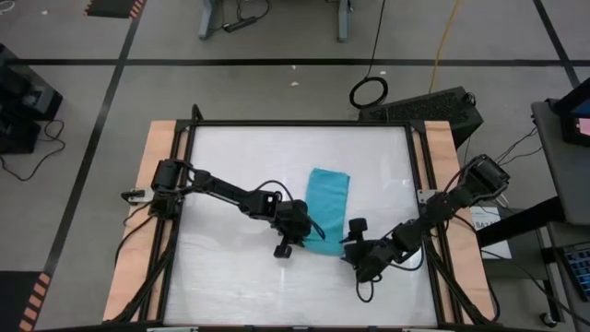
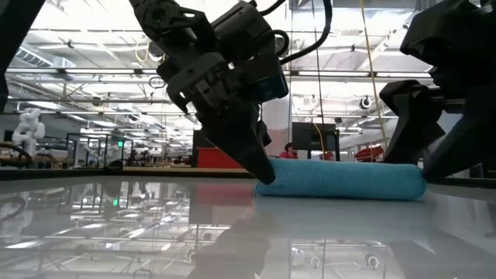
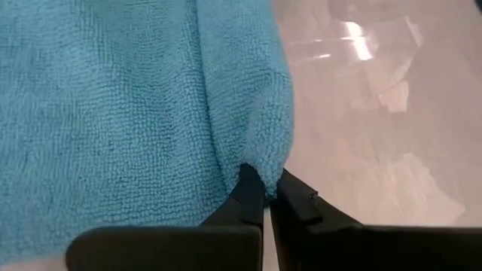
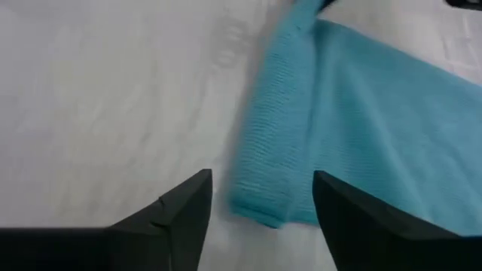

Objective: Roll towel
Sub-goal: Roll the blue towel

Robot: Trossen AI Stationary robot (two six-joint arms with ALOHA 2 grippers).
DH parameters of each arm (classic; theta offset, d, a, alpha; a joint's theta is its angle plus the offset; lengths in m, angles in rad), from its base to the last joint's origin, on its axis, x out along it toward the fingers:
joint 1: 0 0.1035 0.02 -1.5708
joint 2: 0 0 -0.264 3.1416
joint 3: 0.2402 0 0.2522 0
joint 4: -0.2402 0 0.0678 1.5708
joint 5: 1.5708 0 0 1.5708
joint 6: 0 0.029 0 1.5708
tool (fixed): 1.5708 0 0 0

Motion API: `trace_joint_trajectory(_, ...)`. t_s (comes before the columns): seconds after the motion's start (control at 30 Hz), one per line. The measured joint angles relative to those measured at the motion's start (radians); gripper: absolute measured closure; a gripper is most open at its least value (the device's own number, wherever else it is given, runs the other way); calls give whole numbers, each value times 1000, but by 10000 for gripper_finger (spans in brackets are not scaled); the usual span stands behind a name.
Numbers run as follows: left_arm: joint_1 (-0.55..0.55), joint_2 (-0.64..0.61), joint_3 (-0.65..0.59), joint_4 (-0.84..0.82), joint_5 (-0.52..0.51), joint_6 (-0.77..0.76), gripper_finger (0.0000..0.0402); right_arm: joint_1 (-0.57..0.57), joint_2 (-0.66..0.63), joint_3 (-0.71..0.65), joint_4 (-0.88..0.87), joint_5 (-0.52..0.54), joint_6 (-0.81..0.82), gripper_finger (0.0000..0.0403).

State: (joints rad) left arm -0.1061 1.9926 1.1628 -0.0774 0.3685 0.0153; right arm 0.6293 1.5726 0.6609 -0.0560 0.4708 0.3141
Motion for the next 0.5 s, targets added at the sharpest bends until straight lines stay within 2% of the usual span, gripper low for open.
trace_joint_trajectory(0.33,23,0,0,20,78,-43,395,5,3,0,27,24,-20,255)
trace_joint_trajectory(0.5,43,0,0,17,105,-70,395,39,3,2,81,23,-69,254)
